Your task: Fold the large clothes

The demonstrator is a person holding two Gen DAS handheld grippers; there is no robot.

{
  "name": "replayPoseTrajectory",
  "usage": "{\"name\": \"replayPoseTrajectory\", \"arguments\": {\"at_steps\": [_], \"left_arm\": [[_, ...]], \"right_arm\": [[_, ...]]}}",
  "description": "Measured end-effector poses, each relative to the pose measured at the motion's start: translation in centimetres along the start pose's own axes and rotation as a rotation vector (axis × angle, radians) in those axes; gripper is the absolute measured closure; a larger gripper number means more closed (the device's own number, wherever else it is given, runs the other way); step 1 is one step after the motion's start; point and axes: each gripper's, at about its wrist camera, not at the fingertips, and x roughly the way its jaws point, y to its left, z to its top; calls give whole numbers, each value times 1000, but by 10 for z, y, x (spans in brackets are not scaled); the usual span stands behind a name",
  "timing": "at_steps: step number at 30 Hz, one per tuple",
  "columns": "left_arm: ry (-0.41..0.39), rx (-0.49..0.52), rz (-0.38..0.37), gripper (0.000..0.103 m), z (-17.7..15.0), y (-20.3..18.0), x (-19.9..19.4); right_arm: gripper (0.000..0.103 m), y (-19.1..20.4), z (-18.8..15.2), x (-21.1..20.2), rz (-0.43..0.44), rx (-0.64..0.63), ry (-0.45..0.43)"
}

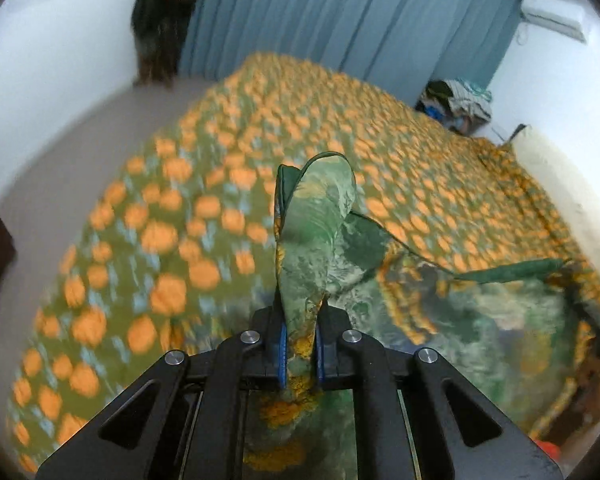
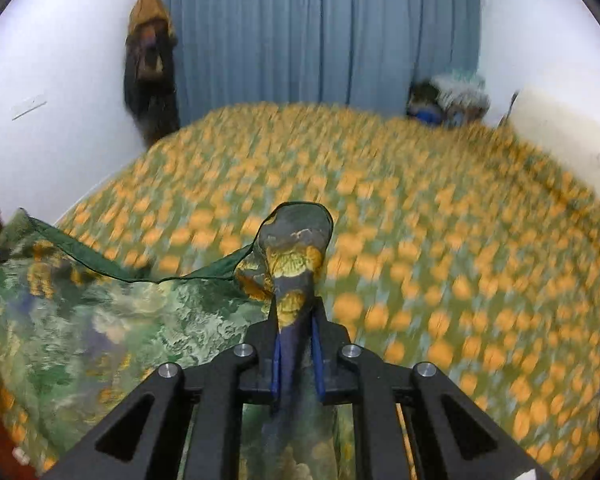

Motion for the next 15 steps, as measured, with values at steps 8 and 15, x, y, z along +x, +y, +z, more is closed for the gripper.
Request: {"name": "replayPoseTrajectory", "arguments": {"at_steps": [8,15], "left_arm": [[95,-9,191,88,-76,26,122],[-10,-36,144,84,-93,38,117]], "right_arm": [[89,-3,-90,130,-85,45,285],[85,-14,-117,136,-41,118,198]]}}
